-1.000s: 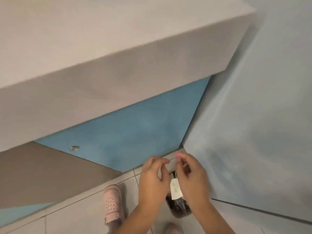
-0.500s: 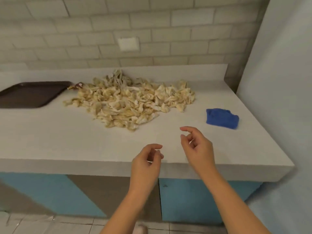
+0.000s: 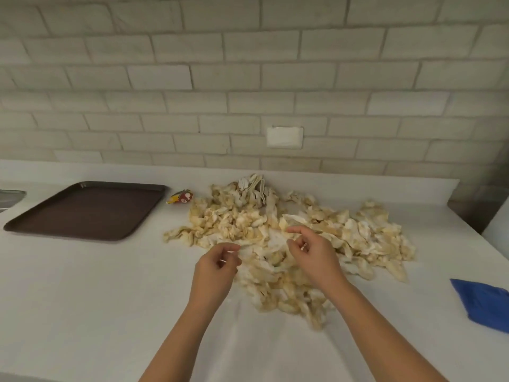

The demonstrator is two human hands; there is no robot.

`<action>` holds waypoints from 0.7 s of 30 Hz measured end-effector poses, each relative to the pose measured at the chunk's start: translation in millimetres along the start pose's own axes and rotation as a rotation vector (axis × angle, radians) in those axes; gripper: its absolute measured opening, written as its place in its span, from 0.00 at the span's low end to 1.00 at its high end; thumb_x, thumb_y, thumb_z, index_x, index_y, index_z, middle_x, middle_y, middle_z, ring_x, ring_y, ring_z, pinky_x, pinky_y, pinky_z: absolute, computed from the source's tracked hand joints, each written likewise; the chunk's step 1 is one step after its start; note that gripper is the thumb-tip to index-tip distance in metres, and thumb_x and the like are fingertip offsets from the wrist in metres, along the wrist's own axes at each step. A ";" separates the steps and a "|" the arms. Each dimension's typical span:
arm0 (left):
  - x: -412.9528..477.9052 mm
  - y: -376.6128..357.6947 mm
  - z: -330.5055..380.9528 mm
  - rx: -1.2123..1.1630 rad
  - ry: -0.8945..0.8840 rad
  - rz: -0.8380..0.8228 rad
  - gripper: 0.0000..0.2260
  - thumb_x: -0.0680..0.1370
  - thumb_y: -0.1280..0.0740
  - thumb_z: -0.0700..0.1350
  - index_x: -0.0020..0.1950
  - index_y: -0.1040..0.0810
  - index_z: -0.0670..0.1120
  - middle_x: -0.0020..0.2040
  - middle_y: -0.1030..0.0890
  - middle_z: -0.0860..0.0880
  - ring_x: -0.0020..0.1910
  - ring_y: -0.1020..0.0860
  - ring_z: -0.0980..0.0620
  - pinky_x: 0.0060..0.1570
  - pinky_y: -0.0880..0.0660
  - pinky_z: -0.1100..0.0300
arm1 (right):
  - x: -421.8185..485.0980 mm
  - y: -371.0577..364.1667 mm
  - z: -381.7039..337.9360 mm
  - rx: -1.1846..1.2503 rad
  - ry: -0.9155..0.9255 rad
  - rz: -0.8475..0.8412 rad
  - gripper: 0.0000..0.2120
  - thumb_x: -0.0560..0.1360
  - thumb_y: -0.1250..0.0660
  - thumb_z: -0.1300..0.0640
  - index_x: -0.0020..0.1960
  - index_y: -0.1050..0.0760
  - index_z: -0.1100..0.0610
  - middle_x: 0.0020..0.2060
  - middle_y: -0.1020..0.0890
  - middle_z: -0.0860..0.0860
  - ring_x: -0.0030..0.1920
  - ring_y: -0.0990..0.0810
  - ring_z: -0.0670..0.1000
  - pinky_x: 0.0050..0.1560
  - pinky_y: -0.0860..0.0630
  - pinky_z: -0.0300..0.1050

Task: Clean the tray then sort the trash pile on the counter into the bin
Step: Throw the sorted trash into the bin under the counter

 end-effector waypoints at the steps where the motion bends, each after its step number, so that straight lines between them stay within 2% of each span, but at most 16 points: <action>1: 20.8 11.4 -4.7 0.011 0.009 0.002 0.10 0.78 0.39 0.40 0.47 0.21 0.53 0.37 0.17 0.51 0.37 0.19 0.52 0.39 0.24 0.56 | 15.9 -11.1 -3.0 -0.004 -0.004 0.000 0.10 0.76 0.35 0.55 0.56 0.24 0.45 0.30 0.28 0.45 0.28 0.30 0.44 0.33 0.29 0.42; 6: 122.3 53.4 -33.8 0.082 0.043 -0.002 0.08 0.78 0.38 0.40 0.47 0.20 0.51 0.37 0.17 0.50 0.36 0.20 0.49 0.41 0.23 0.53 | 93.6 -56.8 -5.4 -0.038 -0.039 -0.007 0.09 0.77 0.36 0.54 0.56 0.24 0.44 0.28 0.28 0.46 0.27 0.31 0.46 0.31 0.32 0.42; 9: 178.9 74.3 -51.9 0.156 0.053 0.029 0.08 0.77 0.37 0.41 0.45 0.21 0.53 0.39 0.18 0.51 0.37 0.20 0.48 0.38 0.25 0.56 | 140.3 -72.7 2.1 -0.070 -0.081 0.043 0.09 0.77 0.36 0.55 0.57 0.23 0.50 0.28 0.28 0.46 0.28 0.30 0.48 0.32 0.33 0.42; 12: 237.1 91.5 -58.2 0.247 0.027 0.082 0.06 0.77 0.36 0.42 0.46 0.21 0.52 0.40 0.21 0.51 0.38 0.23 0.49 0.33 0.31 0.60 | 187.9 -80.1 6.8 -0.197 -0.104 0.094 0.11 0.77 0.37 0.52 0.57 0.23 0.53 0.36 0.20 0.49 0.36 0.22 0.51 0.35 0.29 0.43; 14: 279.3 98.5 -60.9 0.344 0.014 0.109 0.06 0.77 0.36 0.41 0.50 0.20 0.48 0.43 0.22 0.49 0.42 0.24 0.47 0.38 0.32 0.60 | 220.7 -84.7 14.5 -0.285 -0.155 0.104 0.12 0.78 0.39 0.49 0.56 0.22 0.52 0.45 0.18 0.49 0.44 0.20 0.51 0.39 0.29 0.41; 16: 322.8 101.8 -72.1 0.445 0.016 0.108 0.08 0.76 0.35 0.41 0.53 0.20 0.45 0.49 0.22 0.46 0.50 0.23 0.45 0.45 0.30 0.59 | 251.6 -89.7 22.4 -0.334 -0.177 0.127 0.12 0.78 0.40 0.49 0.54 0.22 0.53 0.47 0.18 0.49 0.47 0.20 0.51 0.42 0.30 0.41; 19: 375.7 102.0 -96.0 0.672 0.064 0.065 0.13 0.77 0.36 0.44 0.61 0.24 0.46 0.61 0.28 0.41 0.61 0.29 0.41 0.57 0.30 0.51 | 290.5 -104.2 37.7 -0.407 -0.172 0.118 0.10 0.78 0.40 0.53 0.47 0.21 0.55 0.44 0.19 0.52 0.46 0.22 0.53 0.41 0.33 0.42; 21: 396.4 94.8 -116.8 0.839 0.122 -0.037 0.19 0.77 0.35 0.48 0.68 0.29 0.48 0.66 0.32 0.41 0.65 0.34 0.39 0.61 0.32 0.48 | 309.3 -120.5 54.0 -0.487 -0.196 0.049 0.10 0.77 0.39 0.53 0.38 0.27 0.54 0.40 0.22 0.53 0.44 0.23 0.54 0.39 0.34 0.43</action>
Point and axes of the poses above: each hand's wrist, its own x-axis towards the middle knuckle, its own y-axis out of the back of the hand, z = x × y, the point moved 9 cm from there along x, towards the middle knuckle
